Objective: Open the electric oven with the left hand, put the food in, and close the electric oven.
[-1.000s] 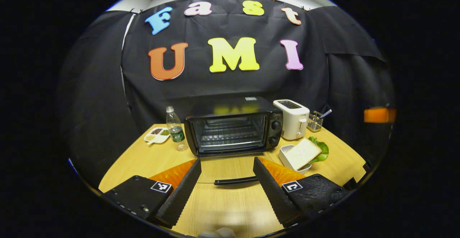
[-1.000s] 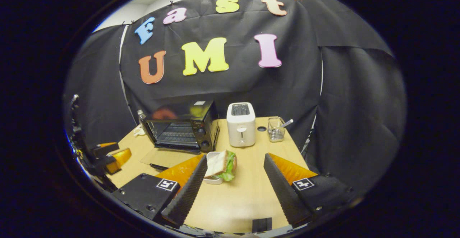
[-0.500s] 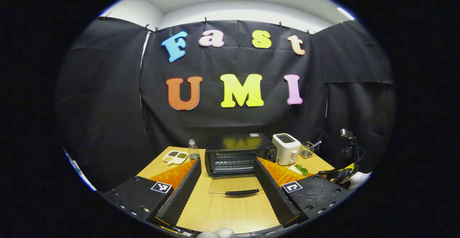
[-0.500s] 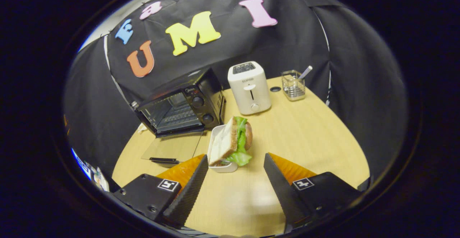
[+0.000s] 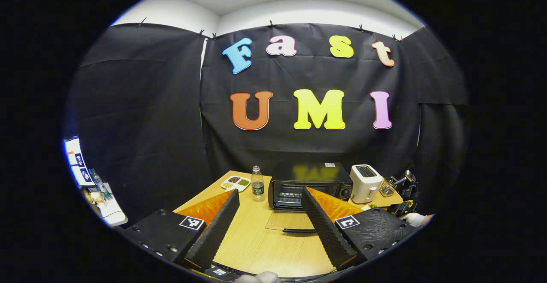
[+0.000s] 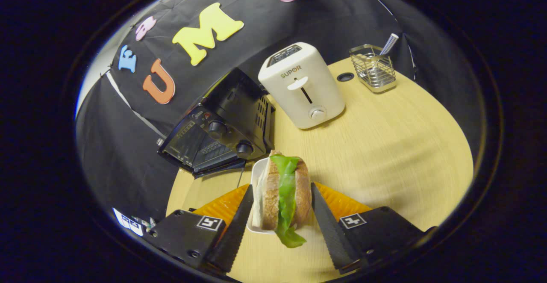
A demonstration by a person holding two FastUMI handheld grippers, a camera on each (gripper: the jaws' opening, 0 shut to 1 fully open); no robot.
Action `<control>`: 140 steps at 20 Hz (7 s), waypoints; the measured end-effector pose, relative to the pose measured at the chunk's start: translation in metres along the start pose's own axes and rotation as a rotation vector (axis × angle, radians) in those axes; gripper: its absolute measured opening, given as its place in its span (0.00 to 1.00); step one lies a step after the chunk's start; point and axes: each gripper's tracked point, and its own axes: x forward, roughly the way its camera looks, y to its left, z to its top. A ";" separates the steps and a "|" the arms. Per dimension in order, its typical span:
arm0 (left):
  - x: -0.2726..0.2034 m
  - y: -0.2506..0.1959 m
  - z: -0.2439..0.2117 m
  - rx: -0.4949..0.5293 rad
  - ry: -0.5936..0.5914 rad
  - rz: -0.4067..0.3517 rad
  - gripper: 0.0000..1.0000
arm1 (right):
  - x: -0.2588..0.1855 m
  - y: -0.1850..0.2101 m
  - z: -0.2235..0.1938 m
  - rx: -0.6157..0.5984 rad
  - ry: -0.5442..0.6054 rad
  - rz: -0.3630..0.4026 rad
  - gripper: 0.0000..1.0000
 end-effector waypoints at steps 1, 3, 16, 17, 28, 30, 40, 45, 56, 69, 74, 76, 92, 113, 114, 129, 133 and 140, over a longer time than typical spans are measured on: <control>0.002 0.001 -0.001 -0.007 0.010 0.026 0.95 | 0.001 0.001 0.001 0.022 0.012 0.021 0.73; 0.001 0.003 -0.003 -0.005 0.025 0.075 0.95 | 0.003 0.004 0.003 0.036 0.020 0.046 0.53; 0.027 -0.012 -0.027 0.025 0.060 -0.064 0.95 | -0.078 0.142 0.069 -0.047 -0.245 0.141 0.45; 0.029 -0.010 -0.028 0.035 0.065 -0.086 0.95 | -0.082 0.164 0.066 -0.026 -0.276 0.161 0.45; 0.032 0.019 -0.046 0.144 0.115 -0.233 0.96 | 0.009 0.261 -0.023 0.317 -0.447 0.155 0.44; 0.031 0.025 -0.055 0.157 0.128 -0.246 0.95 | 0.032 0.267 -0.037 0.352 -0.445 0.143 0.44; 0.032 0.056 -0.086 0.137 0.187 -0.239 0.96 | 0.151 0.252 -0.006 0.551 -0.472 0.093 0.45; 0.039 0.069 -0.101 0.134 0.221 -0.223 0.96 | 0.184 0.242 0.030 0.575 -0.532 0.060 0.44; 0.047 0.079 -0.106 0.133 0.243 -0.222 0.96 | 0.175 0.208 0.040 0.078 -0.471 -0.246 1.00; 0.064 0.023 -0.068 0.054 0.128 -0.196 0.96 | -0.094 0.227 0.056 -0.488 -0.551 -0.238 1.00; 0.067 -0.012 -0.058 0.021 0.090 -0.118 0.96 | -0.190 0.175 0.102 -0.512 -0.571 -0.234 1.00; 0.065 -0.020 -0.065 0.040 0.100 -0.076 0.96 | -0.215 0.156 0.116 -0.512 -0.574 -0.209 0.90; 0.090 -0.096 -0.254 0.020 0.412 -0.223 0.96 | -0.306 0.134 0.096 -0.564 -0.540 -0.325 0.90; 0.166 -0.116 -0.341 0.116 0.516 -0.292 0.94 | -0.311 0.116 0.071 -0.513 -0.464 -0.505 1.00; 0.168 -0.117 -0.340 0.116 0.513 -0.294 0.94 | -0.311 0.116 0.070 -0.511 -0.462 -0.506 1.00; 0.185 -0.131 -0.258 0.062 0.416 -0.307 0.95 | -0.293 0.119 0.073 -0.474 -0.433 -0.460 1.00; 0.202 -0.135 -0.220 0.057 0.368 -0.317 0.94 | -0.292 0.114 0.077 -0.444 -0.445 -0.453 0.91; 0.250 -0.144 -0.182 0.074 0.309 -0.319 0.95 | -0.285 0.104 0.071 -0.413 -0.433 -0.463 1.00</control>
